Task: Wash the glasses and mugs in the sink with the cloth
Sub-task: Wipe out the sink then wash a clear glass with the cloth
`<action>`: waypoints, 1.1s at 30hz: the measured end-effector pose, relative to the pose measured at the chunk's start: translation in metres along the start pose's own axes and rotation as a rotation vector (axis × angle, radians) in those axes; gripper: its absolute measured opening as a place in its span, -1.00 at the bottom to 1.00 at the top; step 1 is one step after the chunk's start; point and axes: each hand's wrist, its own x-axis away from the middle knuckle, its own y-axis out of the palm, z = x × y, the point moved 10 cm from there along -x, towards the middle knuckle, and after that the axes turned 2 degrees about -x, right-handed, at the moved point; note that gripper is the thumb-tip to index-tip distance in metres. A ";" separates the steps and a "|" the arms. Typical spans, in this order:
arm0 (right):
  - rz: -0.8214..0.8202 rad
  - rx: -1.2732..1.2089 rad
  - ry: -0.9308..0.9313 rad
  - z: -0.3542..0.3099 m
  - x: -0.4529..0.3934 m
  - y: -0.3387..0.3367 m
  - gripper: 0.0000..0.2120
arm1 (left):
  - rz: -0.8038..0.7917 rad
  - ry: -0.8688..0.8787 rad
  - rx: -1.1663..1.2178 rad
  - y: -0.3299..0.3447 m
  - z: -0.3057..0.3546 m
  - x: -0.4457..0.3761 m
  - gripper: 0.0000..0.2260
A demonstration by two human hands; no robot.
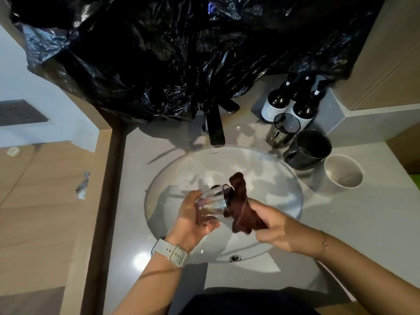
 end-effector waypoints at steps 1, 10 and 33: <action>0.036 -0.089 0.006 0.003 0.002 -0.007 -0.28 | -0.007 0.005 0.023 0.000 0.000 0.001 -0.71; 0.179 0.499 -0.348 -0.063 0.023 -0.024 -0.84 | -0.153 -0.053 -0.036 0.006 -0.008 0.009 -0.62; 0.265 -0.083 -0.100 -0.024 -0.021 -0.029 -0.79 | -0.067 -0.015 -0.006 0.000 0.001 0.007 -0.63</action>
